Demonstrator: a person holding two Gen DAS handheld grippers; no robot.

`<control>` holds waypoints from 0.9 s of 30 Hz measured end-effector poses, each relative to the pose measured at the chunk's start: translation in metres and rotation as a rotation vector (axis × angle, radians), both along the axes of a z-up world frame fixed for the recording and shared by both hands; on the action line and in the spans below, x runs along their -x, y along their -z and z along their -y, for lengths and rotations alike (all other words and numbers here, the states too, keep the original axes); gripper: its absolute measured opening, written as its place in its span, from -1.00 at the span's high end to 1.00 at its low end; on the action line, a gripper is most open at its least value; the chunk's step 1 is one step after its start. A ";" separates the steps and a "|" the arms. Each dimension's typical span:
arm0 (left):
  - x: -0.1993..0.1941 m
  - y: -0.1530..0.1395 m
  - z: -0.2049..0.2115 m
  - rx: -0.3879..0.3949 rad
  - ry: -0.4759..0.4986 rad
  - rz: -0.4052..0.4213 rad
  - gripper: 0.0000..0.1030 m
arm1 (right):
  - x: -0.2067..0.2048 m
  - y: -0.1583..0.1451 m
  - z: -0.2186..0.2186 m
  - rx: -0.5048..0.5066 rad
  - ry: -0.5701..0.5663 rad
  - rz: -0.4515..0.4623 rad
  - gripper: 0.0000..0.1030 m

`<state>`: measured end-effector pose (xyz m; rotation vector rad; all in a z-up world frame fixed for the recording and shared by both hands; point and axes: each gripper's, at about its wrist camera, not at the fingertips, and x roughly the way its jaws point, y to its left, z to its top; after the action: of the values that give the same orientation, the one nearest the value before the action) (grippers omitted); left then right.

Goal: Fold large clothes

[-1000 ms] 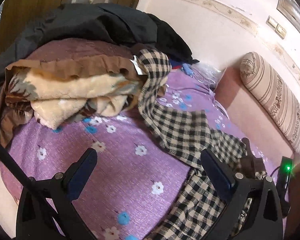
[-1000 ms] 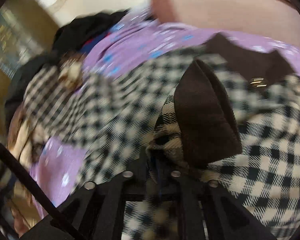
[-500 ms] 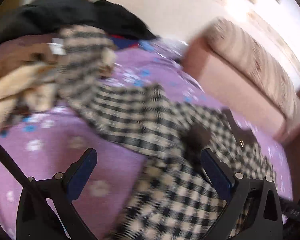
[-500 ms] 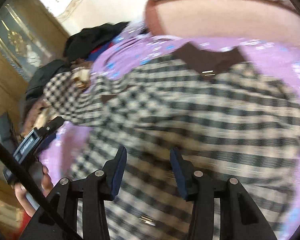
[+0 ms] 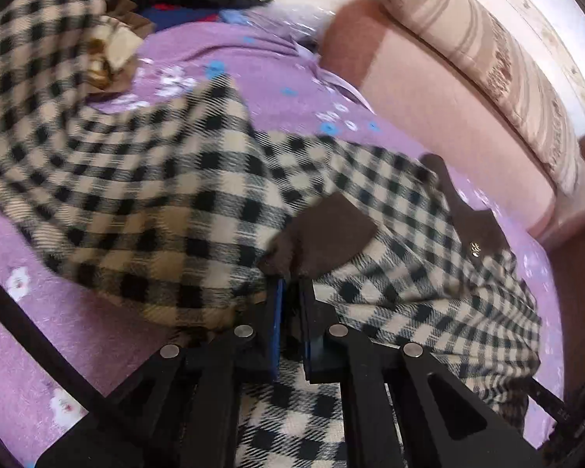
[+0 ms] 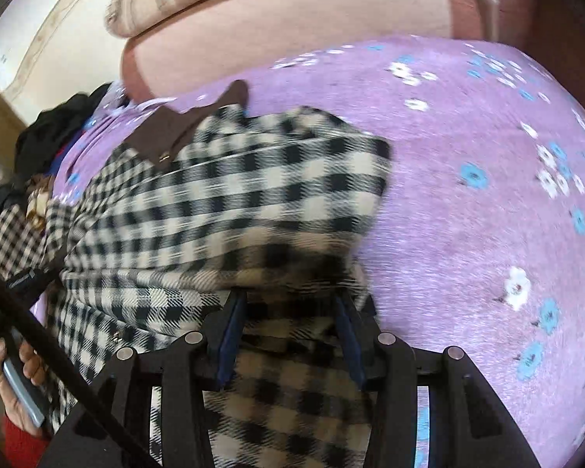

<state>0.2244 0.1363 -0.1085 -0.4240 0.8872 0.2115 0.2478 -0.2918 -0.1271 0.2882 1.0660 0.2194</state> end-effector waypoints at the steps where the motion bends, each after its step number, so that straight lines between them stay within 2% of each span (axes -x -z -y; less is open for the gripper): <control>1: 0.002 -0.003 0.001 -0.058 -0.032 -0.002 0.96 | 0.002 0.000 0.001 0.004 0.014 0.002 0.05; 2: 0.007 -0.008 0.002 -0.127 -0.069 0.006 0.99 | 0.004 0.000 0.002 0.034 0.035 0.001 0.03; 4: 0.013 -0.014 -0.002 -0.172 -0.114 0.011 0.99 | 0.009 0.004 0.008 0.126 0.085 -0.022 -0.08; 7: 0.023 -0.018 -0.016 -0.133 -0.146 -0.007 0.98 | 0.018 0.007 0.033 0.055 0.140 -0.022 -0.12; 8: 0.026 -0.021 -0.020 -0.120 -0.143 -0.003 0.92 | 0.021 0.005 0.042 0.057 0.174 -0.027 -0.12; 9: 0.032 -0.024 -0.026 -0.114 -0.140 0.001 0.81 | 0.024 0.004 0.048 0.057 0.189 -0.027 -0.12; 11: 0.047 -0.033 -0.035 -0.114 -0.139 0.030 0.03 | 0.031 0.002 0.059 0.052 0.211 -0.033 -0.13; 13: 0.067 -0.045 -0.051 -0.165 -0.184 0.074 -0.25 | 0.043 -0.004 0.063 0.035 0.202 -0.006 -0.13; 14: 0.078 -0.050 -0.063 -0.202 -0.226 0.084 -0.31 | 0.049 -0.006 0.064 0.033 0.190 0.006 -0.13; 17: 0.094 -0.058 -0.097 -0.249 -0.307 0.070 -0.36 | 0.068 -0.011 0.054 0.021 0.145 0.040 -0.14; 20: 0.101 -0.060 -0.143 -0.254 -0.425 0.045 -0.36 | 0.085 -0.009 0.041 0.016 0.096 0.060 -0.14; 23: 0.100 -0.058 -0.183 -0.185 -0.496 0.051 -0.36 | 0.093 -0.002 0.021 0.044 0.052 0.066 -0.15; 27: 0.088 -0.055 -0.203 -0.084 -0.460 0.091 -0.36 | 0.103 0.007 0.005 0.125 0.015 0.098 -0.21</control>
<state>0.1368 0.3395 -0.0540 -0.5519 0.6796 0.6446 0.1447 -0.2963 -0.1346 0.1713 0.9758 0.1506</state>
